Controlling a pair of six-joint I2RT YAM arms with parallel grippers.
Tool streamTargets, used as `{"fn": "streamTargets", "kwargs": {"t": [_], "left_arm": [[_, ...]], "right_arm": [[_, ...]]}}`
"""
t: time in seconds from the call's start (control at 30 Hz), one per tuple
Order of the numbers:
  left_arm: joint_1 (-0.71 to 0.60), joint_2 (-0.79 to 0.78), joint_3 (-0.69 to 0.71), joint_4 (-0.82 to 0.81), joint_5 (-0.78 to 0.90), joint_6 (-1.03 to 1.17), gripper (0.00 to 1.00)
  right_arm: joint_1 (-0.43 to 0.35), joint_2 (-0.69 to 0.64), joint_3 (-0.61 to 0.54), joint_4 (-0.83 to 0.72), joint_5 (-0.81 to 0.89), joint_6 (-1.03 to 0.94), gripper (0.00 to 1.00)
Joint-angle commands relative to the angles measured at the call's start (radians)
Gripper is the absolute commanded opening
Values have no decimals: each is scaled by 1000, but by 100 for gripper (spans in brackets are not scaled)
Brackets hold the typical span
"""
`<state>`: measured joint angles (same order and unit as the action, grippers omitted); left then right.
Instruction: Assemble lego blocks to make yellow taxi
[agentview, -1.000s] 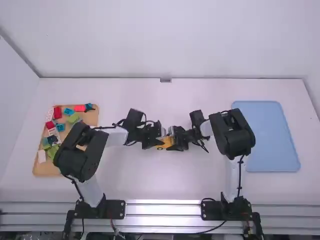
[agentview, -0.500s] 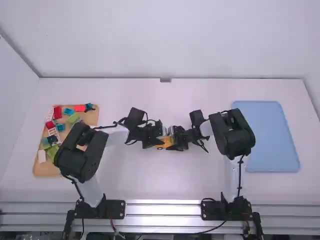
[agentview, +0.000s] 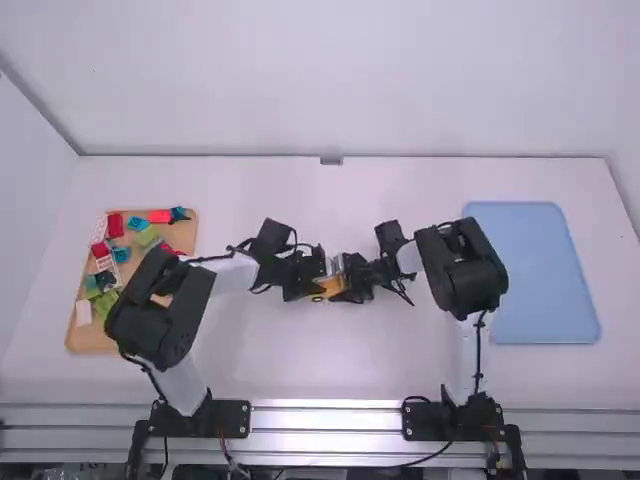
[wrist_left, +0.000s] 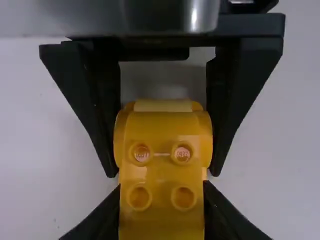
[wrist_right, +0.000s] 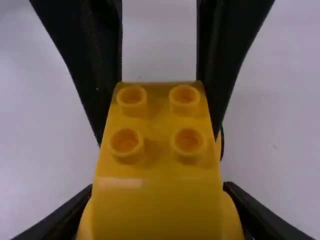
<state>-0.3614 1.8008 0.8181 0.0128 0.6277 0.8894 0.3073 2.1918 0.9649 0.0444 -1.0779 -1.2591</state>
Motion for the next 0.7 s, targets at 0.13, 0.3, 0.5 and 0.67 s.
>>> {"fn": "streamTargets", "kwargs": {"t": [0.13, 0.3, 0.5, 0.67], "left_arm": [[-2, -71, -21, -21, -19, -3, 41], [15, -126, -21, -28, -19, -3, 52], [65, -227, -21, -85, -99, -11, 99], [126, -350, -21, -113, -124, -11, 99]], "right_arm": [[-6, 10, 18, -1, 32, 5, 63], [-6, 10, 18, -1, 32, 5, 63], [-8, 10, 18, 0, 31, 6, 63], [-20, 4, 35, 23, 32, 141, 56]]}}
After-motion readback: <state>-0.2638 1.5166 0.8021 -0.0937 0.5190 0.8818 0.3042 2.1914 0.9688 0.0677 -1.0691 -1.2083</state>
